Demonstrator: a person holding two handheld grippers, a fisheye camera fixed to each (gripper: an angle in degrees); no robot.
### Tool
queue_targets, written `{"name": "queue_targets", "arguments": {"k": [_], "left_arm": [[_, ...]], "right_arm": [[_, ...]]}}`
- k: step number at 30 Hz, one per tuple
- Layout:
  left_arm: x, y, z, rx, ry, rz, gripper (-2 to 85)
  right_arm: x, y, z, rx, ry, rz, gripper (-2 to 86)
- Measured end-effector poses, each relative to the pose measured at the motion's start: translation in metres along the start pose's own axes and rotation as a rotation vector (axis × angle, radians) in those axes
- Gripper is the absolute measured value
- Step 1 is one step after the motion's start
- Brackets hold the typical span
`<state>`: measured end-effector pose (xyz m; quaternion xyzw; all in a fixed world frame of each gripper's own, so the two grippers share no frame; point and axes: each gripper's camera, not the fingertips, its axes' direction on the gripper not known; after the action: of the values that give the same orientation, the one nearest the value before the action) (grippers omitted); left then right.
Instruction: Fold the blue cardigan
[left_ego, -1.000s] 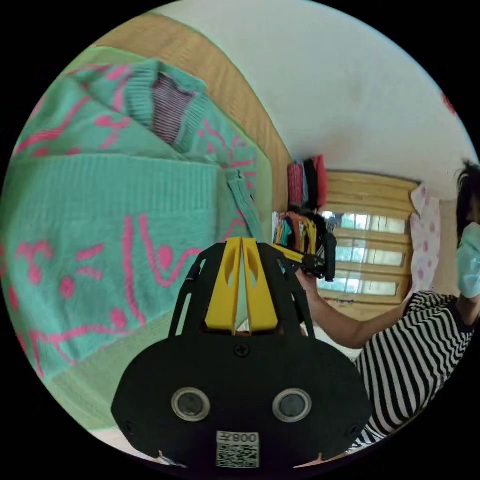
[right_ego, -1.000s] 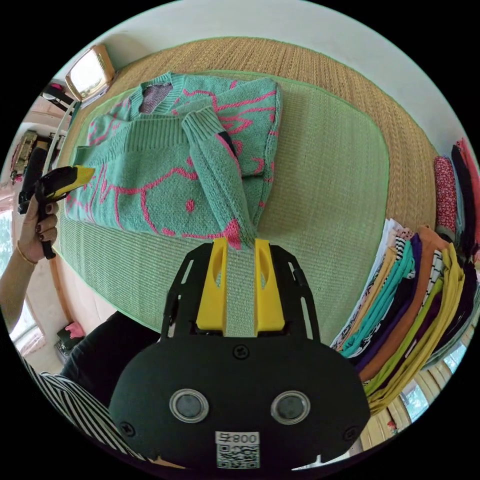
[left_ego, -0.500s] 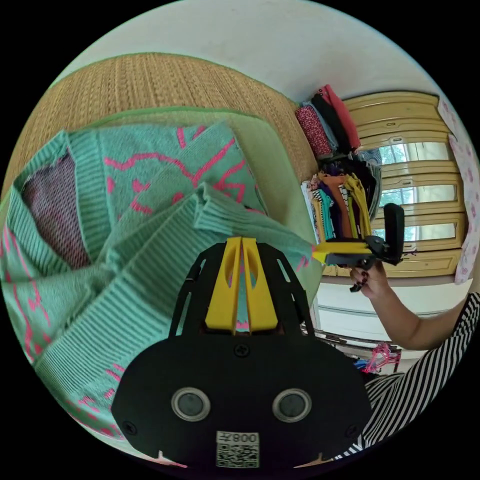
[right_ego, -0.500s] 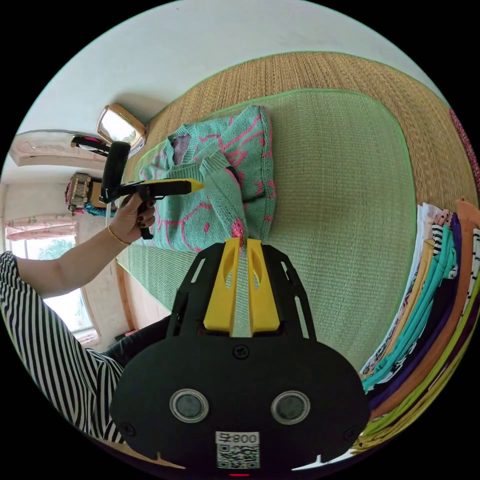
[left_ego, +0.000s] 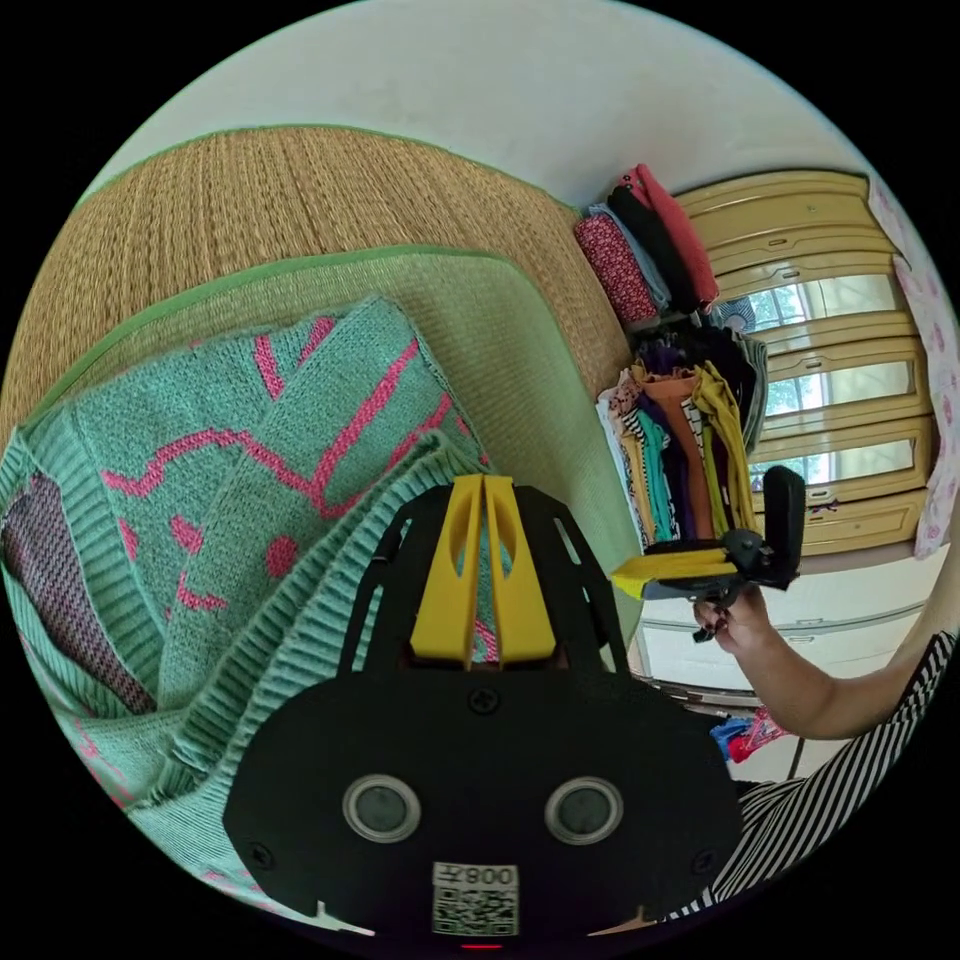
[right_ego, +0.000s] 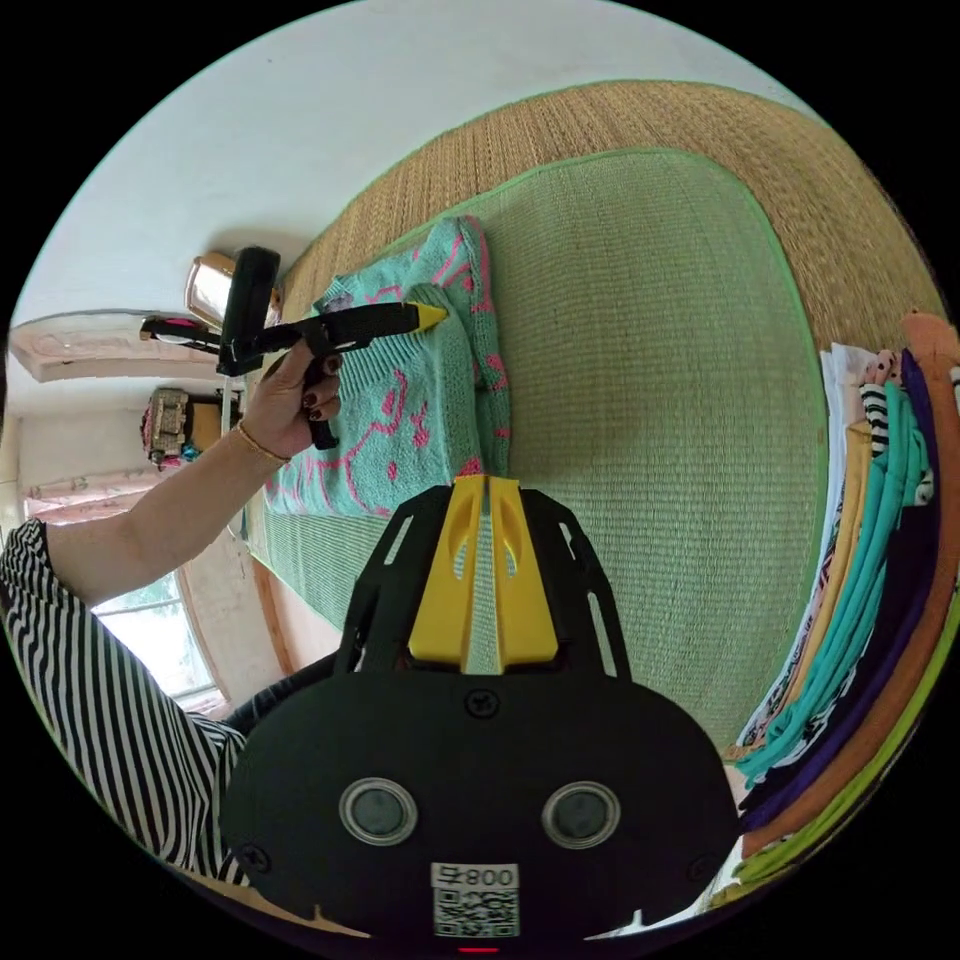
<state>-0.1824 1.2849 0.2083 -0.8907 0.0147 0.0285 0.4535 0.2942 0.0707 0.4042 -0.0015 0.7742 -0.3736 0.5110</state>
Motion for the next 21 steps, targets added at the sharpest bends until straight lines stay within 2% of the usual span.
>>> {"name": "queue_targets", "arguments": {"k": [4, 9, 15, 18, 21], "left_arm": [[0.007, -0.006, 0.004, 0.013, -0.006, 0.008, 0.1], [0.019, -0.011, 0.006, 0.013, -0.014, 0.058, 0.0], [0.029, -0.009, 0.003, 0.013, -0.093, 0.122, 0.0], [0.030, 0.004, -0.014, 0.105, -0.077, 0.115, 0.1], [0.032, 0.032, -0.036, 0.190, -0.042, 0.117, 0.1]], "right_arm": [[-0.011, 0.018, 0.006, 0.031, 0.061, 0.002, 8.4], [-0.006, 0.017, 0.028, 0.016, 0.064, 0.029, 5.2], [-0.022, 0.008, 0.006, -0.013, 0.065, -0.136, 2.0], [-0.023, 0.002, 0.009, -0.055, 0.063, -0.150, 1.6], [-0.027, -0.004, 0.007, -0.040, -0.022, -0.153, 1.3]]}}
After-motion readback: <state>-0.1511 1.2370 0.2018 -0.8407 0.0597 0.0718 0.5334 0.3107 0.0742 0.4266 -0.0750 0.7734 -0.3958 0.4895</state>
